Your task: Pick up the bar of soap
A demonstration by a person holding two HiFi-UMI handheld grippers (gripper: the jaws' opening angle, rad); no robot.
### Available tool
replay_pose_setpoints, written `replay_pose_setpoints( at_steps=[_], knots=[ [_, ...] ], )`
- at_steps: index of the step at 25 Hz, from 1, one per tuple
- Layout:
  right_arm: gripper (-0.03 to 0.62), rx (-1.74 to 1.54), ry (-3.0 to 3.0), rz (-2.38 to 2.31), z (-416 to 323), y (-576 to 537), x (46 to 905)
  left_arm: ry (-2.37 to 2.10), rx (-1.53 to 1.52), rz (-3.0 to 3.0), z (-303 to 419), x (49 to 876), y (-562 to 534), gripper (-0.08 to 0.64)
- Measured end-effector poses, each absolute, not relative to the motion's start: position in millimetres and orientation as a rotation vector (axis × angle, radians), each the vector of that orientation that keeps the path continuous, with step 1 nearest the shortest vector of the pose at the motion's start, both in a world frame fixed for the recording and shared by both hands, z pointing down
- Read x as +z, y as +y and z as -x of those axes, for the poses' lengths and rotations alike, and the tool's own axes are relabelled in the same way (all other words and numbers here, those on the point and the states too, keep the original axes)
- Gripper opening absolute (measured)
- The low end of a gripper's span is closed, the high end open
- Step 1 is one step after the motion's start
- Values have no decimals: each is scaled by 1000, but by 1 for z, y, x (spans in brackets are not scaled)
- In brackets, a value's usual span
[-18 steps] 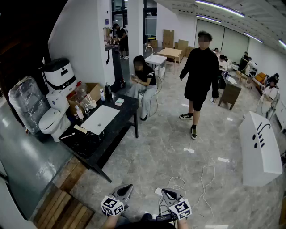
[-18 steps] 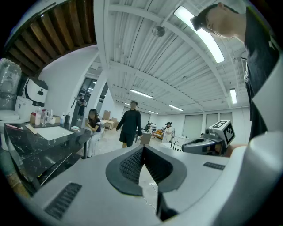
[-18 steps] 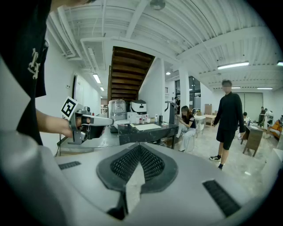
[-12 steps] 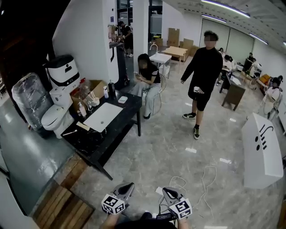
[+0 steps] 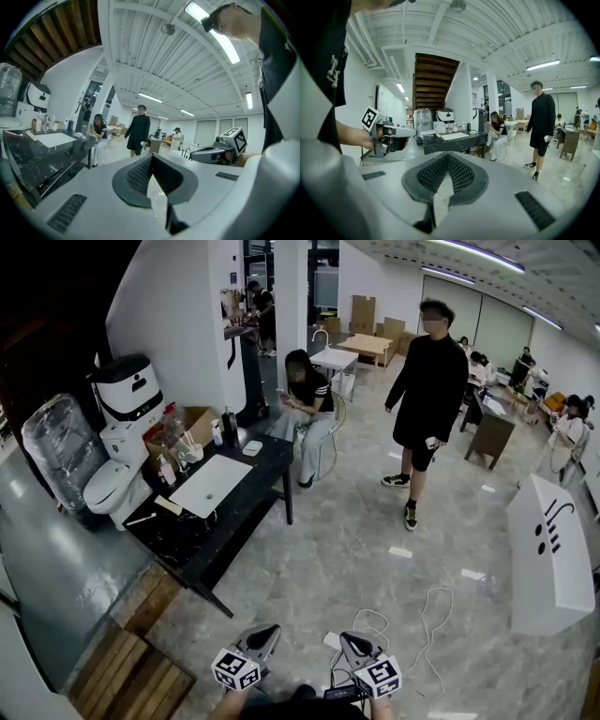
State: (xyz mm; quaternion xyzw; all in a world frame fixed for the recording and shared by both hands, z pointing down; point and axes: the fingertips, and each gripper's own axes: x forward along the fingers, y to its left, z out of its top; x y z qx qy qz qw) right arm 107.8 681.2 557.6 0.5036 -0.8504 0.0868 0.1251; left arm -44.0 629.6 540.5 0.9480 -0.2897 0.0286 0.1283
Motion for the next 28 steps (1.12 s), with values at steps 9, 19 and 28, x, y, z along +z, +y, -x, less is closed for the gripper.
replay_pose_setpoints(
  at_steps=[9,19,28],
  knots=[
    [9,293,-2483,-1454,-112,653,554,-834,103,-2747,35,545,607,8],
    [9,283,-2468,-1488,-107,564,555,-778,74,-2735,33,552,509,8],
    [9,219,-2438,-1493,-86,429,549,-722,17,-2743,48,544,380,8]
  ],
)
